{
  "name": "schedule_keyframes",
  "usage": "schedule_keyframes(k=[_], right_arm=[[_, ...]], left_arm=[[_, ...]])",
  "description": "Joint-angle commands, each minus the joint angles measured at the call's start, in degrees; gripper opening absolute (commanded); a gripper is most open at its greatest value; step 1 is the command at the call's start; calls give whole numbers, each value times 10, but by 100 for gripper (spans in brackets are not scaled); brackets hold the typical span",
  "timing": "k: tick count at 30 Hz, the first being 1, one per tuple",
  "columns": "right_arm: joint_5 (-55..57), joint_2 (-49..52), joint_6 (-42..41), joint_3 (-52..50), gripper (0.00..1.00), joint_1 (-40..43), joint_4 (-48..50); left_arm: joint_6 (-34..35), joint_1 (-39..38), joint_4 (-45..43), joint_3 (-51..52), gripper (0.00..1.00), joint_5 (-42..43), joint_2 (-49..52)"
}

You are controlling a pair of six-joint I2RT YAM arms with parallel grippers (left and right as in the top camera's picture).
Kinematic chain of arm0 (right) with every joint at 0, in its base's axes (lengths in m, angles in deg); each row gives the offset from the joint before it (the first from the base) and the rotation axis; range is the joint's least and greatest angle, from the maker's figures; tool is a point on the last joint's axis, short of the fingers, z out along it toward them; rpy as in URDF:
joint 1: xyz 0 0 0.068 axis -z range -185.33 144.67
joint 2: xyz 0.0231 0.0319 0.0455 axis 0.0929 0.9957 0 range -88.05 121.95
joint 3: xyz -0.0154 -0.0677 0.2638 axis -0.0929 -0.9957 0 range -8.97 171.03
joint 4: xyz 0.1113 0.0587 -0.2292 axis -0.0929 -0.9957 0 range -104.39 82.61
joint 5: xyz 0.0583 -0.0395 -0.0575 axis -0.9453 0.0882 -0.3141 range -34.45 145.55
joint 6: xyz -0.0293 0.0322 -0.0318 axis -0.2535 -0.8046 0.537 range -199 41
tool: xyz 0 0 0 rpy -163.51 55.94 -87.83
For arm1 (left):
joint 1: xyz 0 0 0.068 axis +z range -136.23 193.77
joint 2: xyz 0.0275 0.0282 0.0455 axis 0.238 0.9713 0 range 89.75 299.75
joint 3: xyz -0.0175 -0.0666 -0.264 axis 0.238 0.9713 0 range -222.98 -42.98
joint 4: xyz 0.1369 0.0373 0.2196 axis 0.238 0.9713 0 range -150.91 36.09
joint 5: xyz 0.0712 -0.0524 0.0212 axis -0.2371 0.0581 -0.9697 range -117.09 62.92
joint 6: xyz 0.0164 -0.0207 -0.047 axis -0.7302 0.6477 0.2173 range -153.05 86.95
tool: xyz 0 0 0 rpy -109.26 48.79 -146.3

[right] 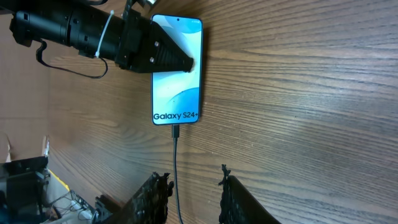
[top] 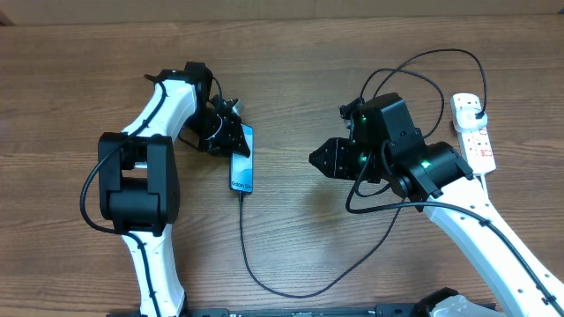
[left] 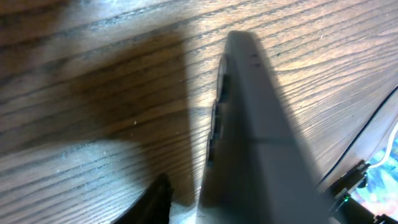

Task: Plug charger to phone and switch on socket
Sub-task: 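Lower the plugged phone onto the table with the left gripper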

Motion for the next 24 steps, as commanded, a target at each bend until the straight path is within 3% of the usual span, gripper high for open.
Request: schedule_keyframes(k=[1, 24], right_arm=[[6, -5, 2, 13, 30, 3, 2], [6, -5, 2, 13, 30, 3, 2]], left_arm=[[2, 3, 4, 0, 32, 8, -10], [2, 3, -3, 0, 33, 6, -10]])
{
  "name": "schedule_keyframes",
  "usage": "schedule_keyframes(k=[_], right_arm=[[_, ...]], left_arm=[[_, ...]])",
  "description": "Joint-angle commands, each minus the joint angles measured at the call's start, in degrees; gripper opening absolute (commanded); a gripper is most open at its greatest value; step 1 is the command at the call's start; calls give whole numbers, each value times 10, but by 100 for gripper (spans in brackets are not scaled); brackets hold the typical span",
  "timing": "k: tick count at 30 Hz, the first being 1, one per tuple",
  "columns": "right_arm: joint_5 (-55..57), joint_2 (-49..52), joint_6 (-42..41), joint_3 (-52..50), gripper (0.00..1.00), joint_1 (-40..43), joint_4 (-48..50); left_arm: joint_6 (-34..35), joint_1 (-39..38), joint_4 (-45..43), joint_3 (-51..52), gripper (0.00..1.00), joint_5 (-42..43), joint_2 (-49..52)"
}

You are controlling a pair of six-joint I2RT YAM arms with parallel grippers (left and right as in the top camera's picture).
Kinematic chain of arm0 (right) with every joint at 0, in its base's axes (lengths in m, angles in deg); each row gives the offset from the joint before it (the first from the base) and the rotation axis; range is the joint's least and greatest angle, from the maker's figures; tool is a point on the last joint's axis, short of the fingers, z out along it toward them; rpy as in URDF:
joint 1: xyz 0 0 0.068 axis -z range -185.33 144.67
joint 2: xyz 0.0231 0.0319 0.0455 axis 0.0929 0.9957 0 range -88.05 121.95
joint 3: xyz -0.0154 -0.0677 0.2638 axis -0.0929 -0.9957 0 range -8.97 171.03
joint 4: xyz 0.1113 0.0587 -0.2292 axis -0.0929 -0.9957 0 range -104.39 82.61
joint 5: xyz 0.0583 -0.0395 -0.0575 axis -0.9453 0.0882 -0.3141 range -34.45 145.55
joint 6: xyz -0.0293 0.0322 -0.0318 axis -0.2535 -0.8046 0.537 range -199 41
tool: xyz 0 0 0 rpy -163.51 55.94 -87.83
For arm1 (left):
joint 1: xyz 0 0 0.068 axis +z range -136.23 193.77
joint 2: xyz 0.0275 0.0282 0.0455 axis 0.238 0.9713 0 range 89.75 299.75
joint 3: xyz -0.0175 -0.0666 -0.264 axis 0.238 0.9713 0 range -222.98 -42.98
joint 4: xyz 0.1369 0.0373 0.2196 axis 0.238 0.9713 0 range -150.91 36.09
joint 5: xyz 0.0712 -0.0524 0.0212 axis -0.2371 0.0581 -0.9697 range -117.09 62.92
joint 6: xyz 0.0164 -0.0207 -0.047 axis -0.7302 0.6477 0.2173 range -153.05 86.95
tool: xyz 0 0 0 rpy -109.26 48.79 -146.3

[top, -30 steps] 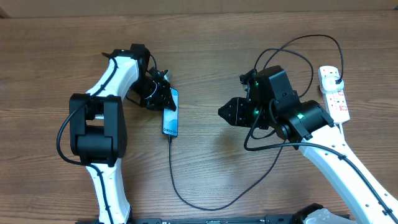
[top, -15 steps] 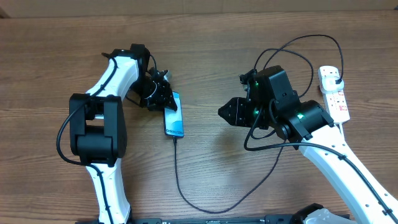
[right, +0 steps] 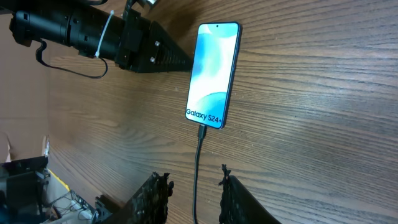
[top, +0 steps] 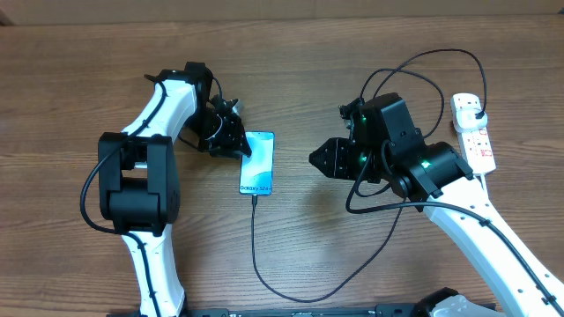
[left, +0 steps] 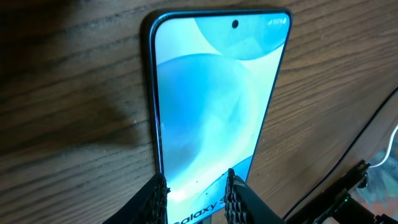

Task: Plug charger to phone and switch on socket
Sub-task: 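Lower the plugged phone onto the table with the left gripper, then open the left gripper and lift it away from the phone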

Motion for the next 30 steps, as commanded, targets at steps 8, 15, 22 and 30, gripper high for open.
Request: schedule_keyframes(k=[8, 15, 22, 30], right_arm=[[6, -5, 2, 13, 30, 3, 2], [17, -5, 2, 14, 30, 3, 1], [16, -5, 2, 14, 30, 22, -7], [16, -7, 3, 15, 30, 75, -41]], left_arm=[[2, 3, -11, -5, 32, -36, -11], [16, 3, 50, -114, 34, -38, -11], [10, 3, 163, -334, 34, -40, -14], [10, 2, 244, -555, 36, -40, -14]])
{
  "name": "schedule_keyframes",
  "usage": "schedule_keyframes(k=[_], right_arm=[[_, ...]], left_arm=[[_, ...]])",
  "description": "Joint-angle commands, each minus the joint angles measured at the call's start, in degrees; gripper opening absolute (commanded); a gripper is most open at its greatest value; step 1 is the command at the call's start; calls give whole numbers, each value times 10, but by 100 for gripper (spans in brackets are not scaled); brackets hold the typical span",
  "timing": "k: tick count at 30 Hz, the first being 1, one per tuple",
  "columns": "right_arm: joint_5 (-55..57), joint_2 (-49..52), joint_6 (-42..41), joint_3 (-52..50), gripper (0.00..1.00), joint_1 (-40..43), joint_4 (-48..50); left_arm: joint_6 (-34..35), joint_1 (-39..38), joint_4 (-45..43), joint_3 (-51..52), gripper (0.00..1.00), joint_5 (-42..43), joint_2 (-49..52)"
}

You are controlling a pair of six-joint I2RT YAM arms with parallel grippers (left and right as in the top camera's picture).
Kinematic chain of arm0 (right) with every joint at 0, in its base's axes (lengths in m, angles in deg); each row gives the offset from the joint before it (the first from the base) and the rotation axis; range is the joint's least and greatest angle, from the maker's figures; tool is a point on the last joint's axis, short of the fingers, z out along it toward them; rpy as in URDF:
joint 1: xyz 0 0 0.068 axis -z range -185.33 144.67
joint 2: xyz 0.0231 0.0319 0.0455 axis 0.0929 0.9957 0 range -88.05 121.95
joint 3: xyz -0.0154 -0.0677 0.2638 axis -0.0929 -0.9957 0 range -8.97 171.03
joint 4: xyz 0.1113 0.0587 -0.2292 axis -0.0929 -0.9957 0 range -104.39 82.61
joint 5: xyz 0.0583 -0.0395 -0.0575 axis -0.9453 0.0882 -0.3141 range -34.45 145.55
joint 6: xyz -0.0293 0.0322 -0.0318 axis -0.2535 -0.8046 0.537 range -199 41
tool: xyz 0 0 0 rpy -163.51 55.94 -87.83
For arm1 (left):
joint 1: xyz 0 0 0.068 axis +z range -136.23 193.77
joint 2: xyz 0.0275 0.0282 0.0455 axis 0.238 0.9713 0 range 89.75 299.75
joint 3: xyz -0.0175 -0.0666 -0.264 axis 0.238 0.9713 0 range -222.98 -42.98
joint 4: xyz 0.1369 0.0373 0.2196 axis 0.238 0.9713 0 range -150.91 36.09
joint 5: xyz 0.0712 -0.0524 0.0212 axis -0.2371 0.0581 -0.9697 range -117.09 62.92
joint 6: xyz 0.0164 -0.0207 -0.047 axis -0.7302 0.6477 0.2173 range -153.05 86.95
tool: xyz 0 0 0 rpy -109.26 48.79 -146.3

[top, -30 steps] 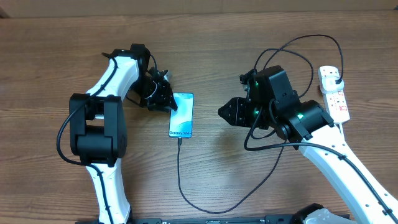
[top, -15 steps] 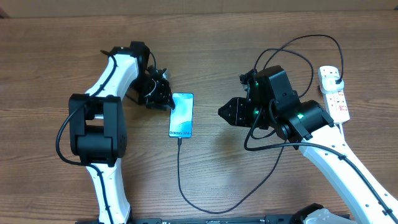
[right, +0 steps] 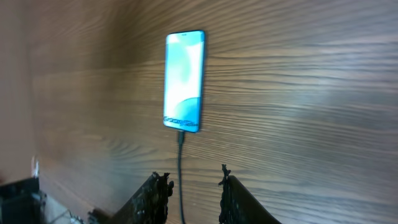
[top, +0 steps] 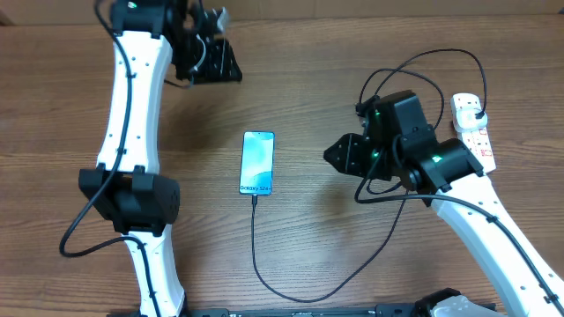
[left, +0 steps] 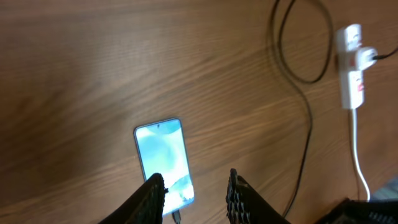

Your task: Plug charger to phone and switch on socket

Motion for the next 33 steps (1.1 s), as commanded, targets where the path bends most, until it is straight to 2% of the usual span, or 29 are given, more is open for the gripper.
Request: schedule_keyframes(k=[1, 8, 9, 15, 26, 33], right_arm=[[1, -9, 5, 15, 30, 33, -6], [1, -31, 33, 15, 30, 125, -31], [1, -35, 34, 15, 30, 141, -33], [-40, -45, 63, 15, 30, 251, -35], [-89, -44, 100, 15, 29, 469, -32], [-108, -35, 110, 15, 20, 562, -12]], left_arm=[[0, 3, 17, -74, 37, -1, -14], [-1, 3, 26, -127, 42, -5, -14], [-1, 3, 26, -127, 45, -9, -14], [-1, 3, 27, -127, 100, -30, -14], [-1, 3, 26, -127, 100, -30, -14], [-1, 3, 26, -127, 100, -30, -14]])
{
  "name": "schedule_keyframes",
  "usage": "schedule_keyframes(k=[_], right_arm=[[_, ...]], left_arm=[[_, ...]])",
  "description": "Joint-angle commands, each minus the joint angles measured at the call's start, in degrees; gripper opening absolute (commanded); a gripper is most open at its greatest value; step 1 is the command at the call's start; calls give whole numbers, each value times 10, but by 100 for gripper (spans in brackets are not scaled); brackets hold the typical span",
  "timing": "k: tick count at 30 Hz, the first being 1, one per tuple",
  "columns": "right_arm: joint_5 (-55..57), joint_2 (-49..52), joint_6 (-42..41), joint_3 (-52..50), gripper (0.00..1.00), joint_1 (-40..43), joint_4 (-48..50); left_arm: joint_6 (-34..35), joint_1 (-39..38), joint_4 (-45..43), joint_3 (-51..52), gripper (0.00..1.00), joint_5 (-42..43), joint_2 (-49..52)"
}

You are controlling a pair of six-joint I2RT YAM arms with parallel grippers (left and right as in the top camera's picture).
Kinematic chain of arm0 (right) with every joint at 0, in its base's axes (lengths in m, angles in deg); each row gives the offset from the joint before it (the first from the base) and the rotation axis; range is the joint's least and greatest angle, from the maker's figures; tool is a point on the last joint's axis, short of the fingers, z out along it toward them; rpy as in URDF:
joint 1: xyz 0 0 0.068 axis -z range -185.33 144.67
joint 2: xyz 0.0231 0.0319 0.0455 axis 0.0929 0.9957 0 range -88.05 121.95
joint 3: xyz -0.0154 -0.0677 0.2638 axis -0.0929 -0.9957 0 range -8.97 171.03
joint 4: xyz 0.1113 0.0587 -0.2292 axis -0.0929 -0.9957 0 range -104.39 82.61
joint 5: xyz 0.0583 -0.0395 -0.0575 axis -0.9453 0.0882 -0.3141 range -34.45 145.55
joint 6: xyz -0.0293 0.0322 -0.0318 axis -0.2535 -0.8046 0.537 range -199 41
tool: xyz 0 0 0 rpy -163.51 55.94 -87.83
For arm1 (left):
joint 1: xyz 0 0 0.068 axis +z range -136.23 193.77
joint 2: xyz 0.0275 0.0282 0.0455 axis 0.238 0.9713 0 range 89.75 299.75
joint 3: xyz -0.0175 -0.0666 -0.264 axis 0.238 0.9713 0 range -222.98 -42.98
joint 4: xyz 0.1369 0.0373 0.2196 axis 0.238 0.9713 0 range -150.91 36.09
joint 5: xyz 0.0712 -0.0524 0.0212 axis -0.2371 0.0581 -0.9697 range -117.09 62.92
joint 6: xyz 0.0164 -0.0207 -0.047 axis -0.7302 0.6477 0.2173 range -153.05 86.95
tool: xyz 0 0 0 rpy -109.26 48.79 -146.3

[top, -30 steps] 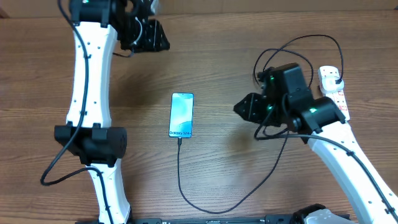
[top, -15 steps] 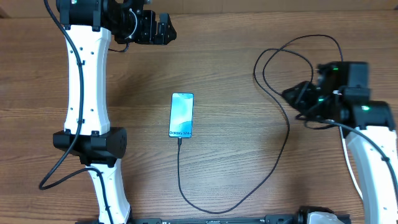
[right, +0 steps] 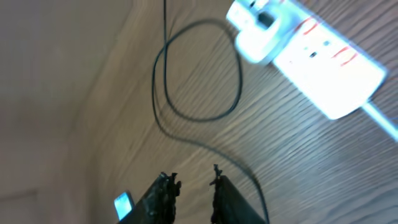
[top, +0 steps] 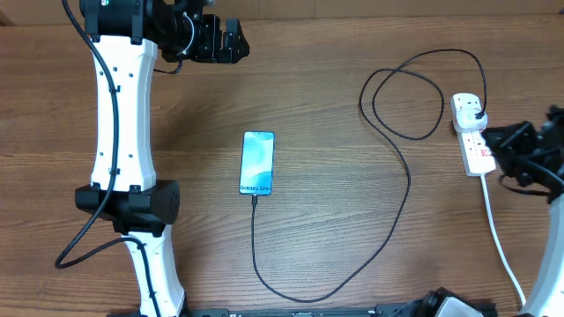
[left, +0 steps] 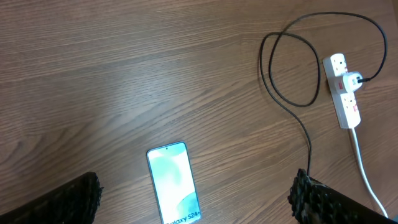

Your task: Plug charger to phone and switch on socket

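The phone [top: 257, 163] lies flat, screen lit, at the table's middle; it also shows in the left wrist view [left: 174, 182] and small in the right wrist view [right: 122, 203]. A black charger cable [top: 407, 189] runs from its lower end and loops to a plug in the white socket strip [top: 476, 141] at the right edge. My left gripper [top: 236, 41] hangs high at the back left, open wide and empty [left: 196, 180]. My right gripper [top: 500, 157] is just beside the strip [right: 311, 43], open with nothing between its fingers [right: 191, 174].
The strip's white lead [top: 498, 238] runs down the right side toward the table's front edge. The cable makes a wide loop [top: 405, 97] left of the strip. The left arm's white links [top: 119, 114] stand over the left part of the table.
My right gripper has gone from the middle right of the table to the right edge, next to the socket strip. My left gripper has opened wide. The phone has not moved.
First my left gripper was at the phone, which stood tilted on its edge with the cable in it. Then the phone lay flat, the gripper beside it. Then my left arm was up at the back left. Now my right gripper is by the strip.
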Motion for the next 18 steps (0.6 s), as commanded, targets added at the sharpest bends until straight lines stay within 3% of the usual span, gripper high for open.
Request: schedule_keyframes(k=[1, 18], right_arm=[[-23, 2, 12, 15, 19, 39, 19], [-61, 153, -5, 15, 13, 74, 180]], left_arm=[[-1, 3, 1, -11, 100, -3, -12], [-1, 3, 1, -11, 100, -3, -12]])
